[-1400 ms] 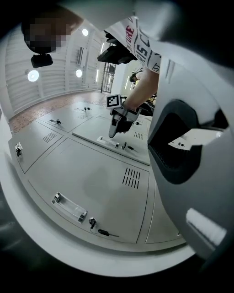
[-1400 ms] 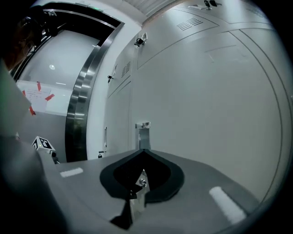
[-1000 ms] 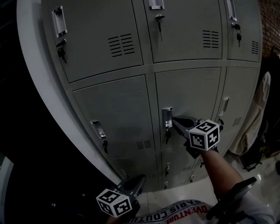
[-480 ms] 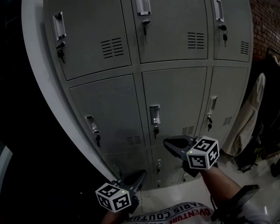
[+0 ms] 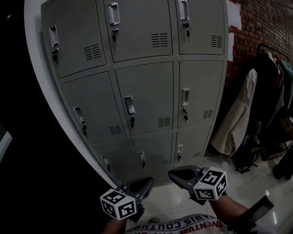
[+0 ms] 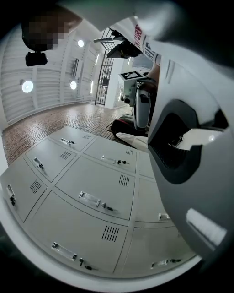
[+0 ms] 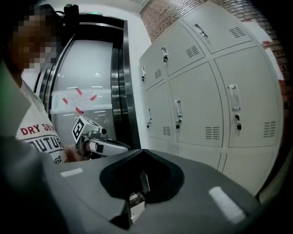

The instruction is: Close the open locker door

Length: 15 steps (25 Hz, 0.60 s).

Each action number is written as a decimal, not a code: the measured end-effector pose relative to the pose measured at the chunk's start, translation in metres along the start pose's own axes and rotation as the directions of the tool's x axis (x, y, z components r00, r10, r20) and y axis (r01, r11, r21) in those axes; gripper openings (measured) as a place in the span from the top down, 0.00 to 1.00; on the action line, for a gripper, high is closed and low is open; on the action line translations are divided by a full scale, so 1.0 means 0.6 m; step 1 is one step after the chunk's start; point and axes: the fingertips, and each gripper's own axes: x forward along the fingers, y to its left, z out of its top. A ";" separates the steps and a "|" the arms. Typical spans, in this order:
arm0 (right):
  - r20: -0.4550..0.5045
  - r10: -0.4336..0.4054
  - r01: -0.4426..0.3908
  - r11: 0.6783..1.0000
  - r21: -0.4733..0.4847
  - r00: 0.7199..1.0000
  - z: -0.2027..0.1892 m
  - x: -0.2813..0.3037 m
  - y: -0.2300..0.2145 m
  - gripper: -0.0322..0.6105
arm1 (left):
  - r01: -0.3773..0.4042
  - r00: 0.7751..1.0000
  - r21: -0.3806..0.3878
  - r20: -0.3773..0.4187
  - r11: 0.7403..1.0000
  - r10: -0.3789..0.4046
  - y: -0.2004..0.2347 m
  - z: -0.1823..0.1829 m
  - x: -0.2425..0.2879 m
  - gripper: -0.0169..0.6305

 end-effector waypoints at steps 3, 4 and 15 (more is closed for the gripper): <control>0.005 0.011 -0.011 0.999 0.044 1.000 -0.046 -0.078 0.037 0.96 | 0.004 1.000 0.001 -0.007 1.000 -0.004 -0.084 -0.045 -0.001 0.97; 0.007 0.014 -0.014 0.999 0.052 1.000 -0.059 -0.100 0.050 0.96 | 0.001 1.000 0.001 -0.008 1.000 -0.001 -0.109 -0.059 -0.004 0.97; 0.051 0.063 -0.067 0.995 0.075 0.997 -0.105 -0.240 0.164 0.96 | -0.028 1.000 0.025 -0.010 0.999 0.028 -0.272 -0.122 -0.055 0.97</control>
